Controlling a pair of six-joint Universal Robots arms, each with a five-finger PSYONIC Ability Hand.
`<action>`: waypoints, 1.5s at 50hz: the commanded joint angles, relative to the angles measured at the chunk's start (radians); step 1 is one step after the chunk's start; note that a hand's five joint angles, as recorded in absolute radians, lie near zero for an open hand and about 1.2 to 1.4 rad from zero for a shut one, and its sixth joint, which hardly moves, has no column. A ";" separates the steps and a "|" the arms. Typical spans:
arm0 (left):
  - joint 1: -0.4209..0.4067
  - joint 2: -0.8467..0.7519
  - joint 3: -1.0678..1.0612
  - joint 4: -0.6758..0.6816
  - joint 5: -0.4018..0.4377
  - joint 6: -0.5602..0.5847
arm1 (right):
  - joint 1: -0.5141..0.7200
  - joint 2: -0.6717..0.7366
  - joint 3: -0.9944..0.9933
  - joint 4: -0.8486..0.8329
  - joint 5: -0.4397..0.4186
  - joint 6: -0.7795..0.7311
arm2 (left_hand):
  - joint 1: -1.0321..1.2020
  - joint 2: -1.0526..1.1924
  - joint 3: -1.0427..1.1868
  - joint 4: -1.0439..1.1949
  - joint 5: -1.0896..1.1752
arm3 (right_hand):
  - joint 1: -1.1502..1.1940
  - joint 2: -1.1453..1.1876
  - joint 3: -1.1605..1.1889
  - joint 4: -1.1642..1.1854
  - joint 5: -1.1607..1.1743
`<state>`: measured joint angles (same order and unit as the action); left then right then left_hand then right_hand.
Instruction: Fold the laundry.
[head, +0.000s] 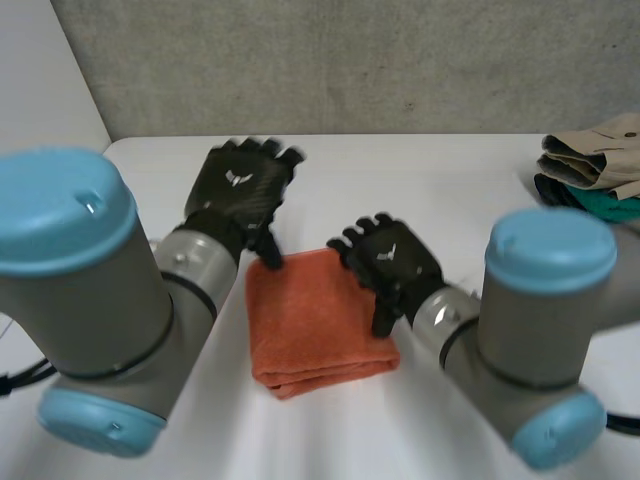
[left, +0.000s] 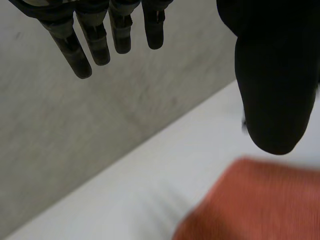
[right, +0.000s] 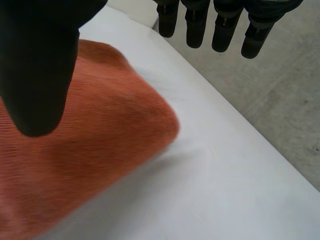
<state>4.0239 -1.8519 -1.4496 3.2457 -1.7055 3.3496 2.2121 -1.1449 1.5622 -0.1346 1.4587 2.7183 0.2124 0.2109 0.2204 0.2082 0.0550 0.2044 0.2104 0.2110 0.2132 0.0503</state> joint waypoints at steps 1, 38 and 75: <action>0.075 -0.015 0.124 -0.125 0.401 -0.001 | 0.083 0.014 0.171 -0.179 0.015 0.006 | -0.038 -0.036 -0.046 -0.034 -0.055 | -0.030 -0.036 -0.036 -0.039 -0.050; 0.122 -0.110 0.227 -0.218 0.621 -0.013 | 0.092 0.297 -0.019 -0.471 0.014 -0.081 | -0.037 -0.036 -0.045 -0.033 -0.054 | 0.342 0.335 0.335 0.333 0.321; 0.204 0.022 0.195 -0.207 0.557 -0.018 | -0.160 0.324 -0.317 -0.333 -0.081 -0.008 | -0.038 -0.036 -0.046 -0.034 -0.055 | 1.192 1.186 1.185 1.183 1.171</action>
<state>4.2285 -1.8250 -1.2119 3.0391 -1.1519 3.3308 2.0894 -0.8707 1.2121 -0.5107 1.3903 2.6995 0.2124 0.2087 0.2204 0.2082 0.0550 1.1341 1.1778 1.1885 1.1976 0.1435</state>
